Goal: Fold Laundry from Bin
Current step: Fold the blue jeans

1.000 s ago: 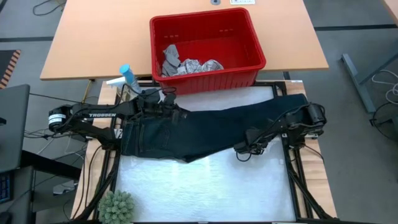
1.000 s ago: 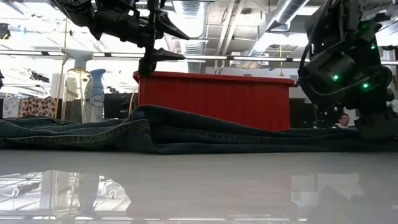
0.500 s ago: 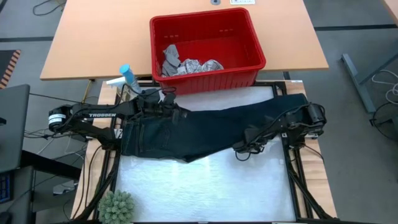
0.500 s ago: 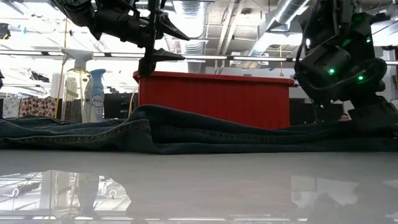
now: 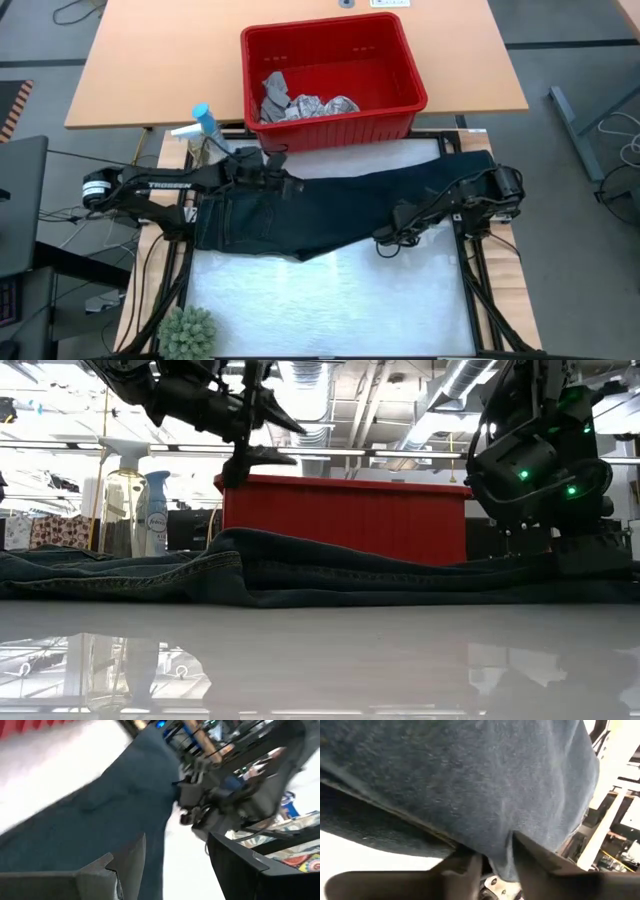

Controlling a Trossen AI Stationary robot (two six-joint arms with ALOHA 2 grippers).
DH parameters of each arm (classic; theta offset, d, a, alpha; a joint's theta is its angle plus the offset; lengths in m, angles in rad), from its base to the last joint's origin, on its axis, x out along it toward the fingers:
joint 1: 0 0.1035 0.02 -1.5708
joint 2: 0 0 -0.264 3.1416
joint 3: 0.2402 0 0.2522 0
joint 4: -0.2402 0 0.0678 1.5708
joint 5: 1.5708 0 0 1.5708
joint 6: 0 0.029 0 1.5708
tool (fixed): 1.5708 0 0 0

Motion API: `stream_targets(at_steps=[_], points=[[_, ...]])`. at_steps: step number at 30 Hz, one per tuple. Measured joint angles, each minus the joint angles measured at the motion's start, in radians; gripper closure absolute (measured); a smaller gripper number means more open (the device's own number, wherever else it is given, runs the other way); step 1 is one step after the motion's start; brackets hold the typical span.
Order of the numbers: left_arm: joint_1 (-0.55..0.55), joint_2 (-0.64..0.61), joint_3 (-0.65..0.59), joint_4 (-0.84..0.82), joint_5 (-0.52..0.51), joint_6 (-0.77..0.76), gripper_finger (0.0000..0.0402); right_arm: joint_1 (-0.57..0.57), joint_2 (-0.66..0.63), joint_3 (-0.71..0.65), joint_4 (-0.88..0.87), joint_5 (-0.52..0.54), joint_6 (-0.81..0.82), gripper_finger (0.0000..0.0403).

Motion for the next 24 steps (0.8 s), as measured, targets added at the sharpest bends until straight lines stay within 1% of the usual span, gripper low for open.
stream_targets(at_steps=[3,4,6,8,13,14,20,24], points=[[-0.028,0.062,-0.001,0.098,0.002,-0.037,0.0221,0.001,0.0,0.0,0.014,-0.019,0.0,0.0358],[-0.039,0.085,-0.001,0.144,0.01,-0.047,0.0231,0.003,0.0,0.0,0.017,-0.025,0.0,0.0375],[-0.058,0.14,0.005,0.218,0.029,-0.06,0.0258,0.003,0.0,0.0,0.025,-0.035,-0.01,0.0378],[-0.074,0.199,0.032,0.256,0.049,-0.062,0.029,0.003,0.0,0.0,0.028,-0.037,-0.012,0.0377],[-0.107,0.367,0.162,0.264,0.098,-0.058,0.0385,0.002,-0.004,0.0,0.029,-0.037,0.0,0.0377],[-0.113,0.401,0.195,0.262,0.099,-0.053,0.0392,0.002,-0.005,0.0,0.028,-0.037,0.001,0.0377],[-0.125,0.564,0.372,0.263,0.079,-0.01,0.04,0.002,-0.024,0.011,0.031,-0.023,0.053,0.0377],[-0.123,0.681,0.472,0.257,0.117,-0.012,0.0401,-0.003,-0.054,0.022,0.038,-0.014,0.063,0.0377]])
